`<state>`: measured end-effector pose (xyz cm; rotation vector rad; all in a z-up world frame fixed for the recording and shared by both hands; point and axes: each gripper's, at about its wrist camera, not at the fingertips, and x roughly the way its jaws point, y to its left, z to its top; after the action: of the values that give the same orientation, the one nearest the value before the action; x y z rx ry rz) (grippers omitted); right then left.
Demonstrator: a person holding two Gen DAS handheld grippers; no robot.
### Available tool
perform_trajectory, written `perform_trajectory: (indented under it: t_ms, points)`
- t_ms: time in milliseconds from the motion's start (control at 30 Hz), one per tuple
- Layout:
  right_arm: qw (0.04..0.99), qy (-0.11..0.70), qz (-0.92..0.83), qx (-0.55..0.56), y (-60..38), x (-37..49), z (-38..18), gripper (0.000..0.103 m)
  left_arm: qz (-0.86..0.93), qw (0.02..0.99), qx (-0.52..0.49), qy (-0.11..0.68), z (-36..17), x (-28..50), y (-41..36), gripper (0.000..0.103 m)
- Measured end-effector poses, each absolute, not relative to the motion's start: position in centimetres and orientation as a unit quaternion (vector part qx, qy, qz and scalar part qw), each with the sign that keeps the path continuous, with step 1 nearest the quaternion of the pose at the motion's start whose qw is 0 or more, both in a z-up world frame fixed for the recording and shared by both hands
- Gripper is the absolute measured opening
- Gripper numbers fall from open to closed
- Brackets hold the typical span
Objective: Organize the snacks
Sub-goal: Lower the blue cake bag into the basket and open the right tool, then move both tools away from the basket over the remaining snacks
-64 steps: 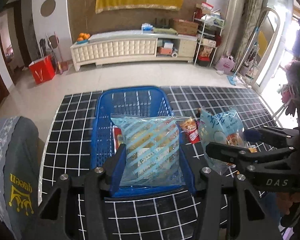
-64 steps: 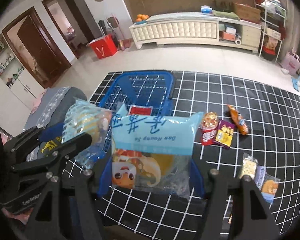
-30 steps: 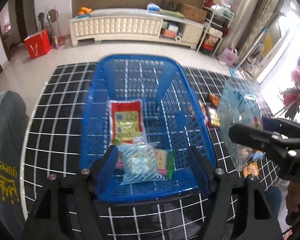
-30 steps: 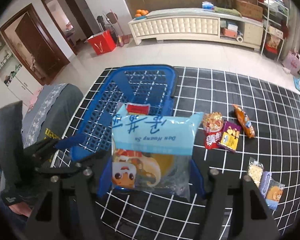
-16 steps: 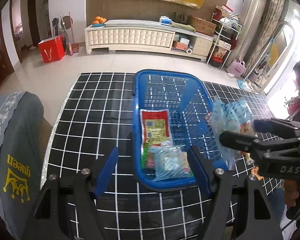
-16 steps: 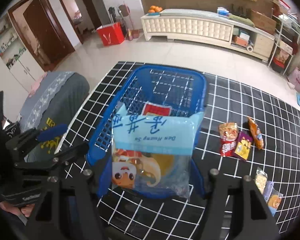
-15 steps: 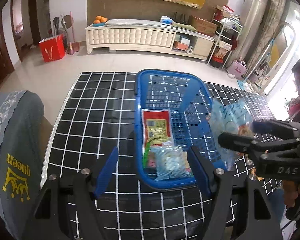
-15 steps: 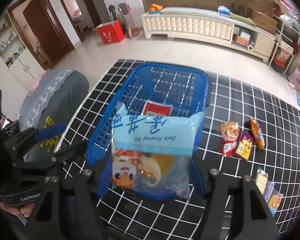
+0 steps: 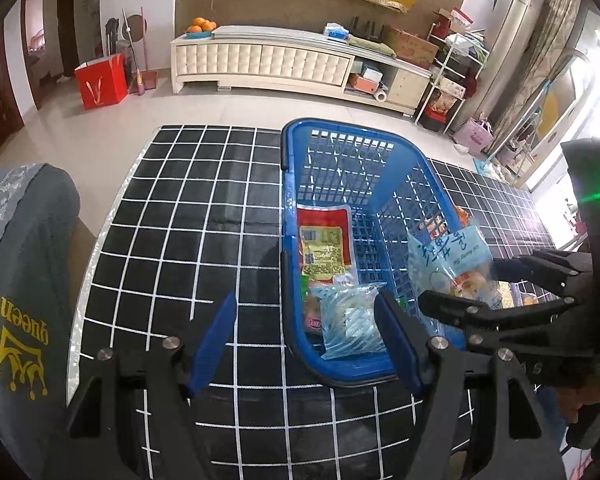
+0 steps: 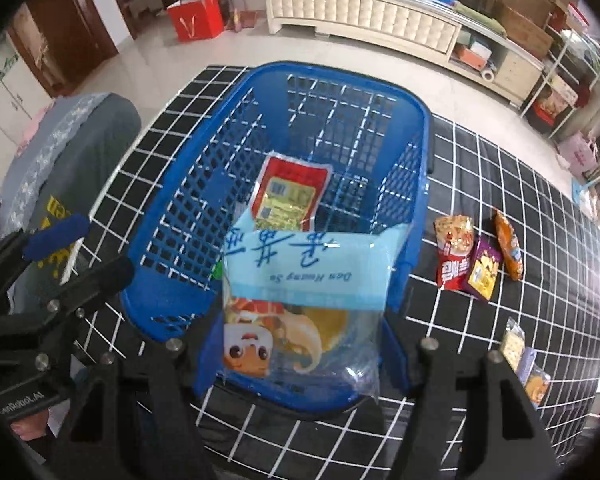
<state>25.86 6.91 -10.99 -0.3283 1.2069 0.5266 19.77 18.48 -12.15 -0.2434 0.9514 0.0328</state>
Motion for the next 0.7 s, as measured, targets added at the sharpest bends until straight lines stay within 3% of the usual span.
perform_trajectory:
  t_ms: [133, 367, 700]
  points:
    - [0.772, 0.571, 0.240, -0.143, 6.7, 25.9, -11.1, 0.072, 0.015, 0.880, -0.118, 0.459, -12.3, 19.7, 18.5, 0.069]
    - [0.764, 0.586, 0.239, -0.126, 6.1, 25.4, -11.2, 0.084, 0.016, 0.881, -0.116, 0.459, -11.8, 19.1, 18.1, 0.069]
    - [0.782, 0.570, 0.237, -0.090, 2.5, 24.3, -8.3, 0.087, 0.011, 0.888, -0.095, 0.450, -9.7, 17.8, 15.9, 0.069]
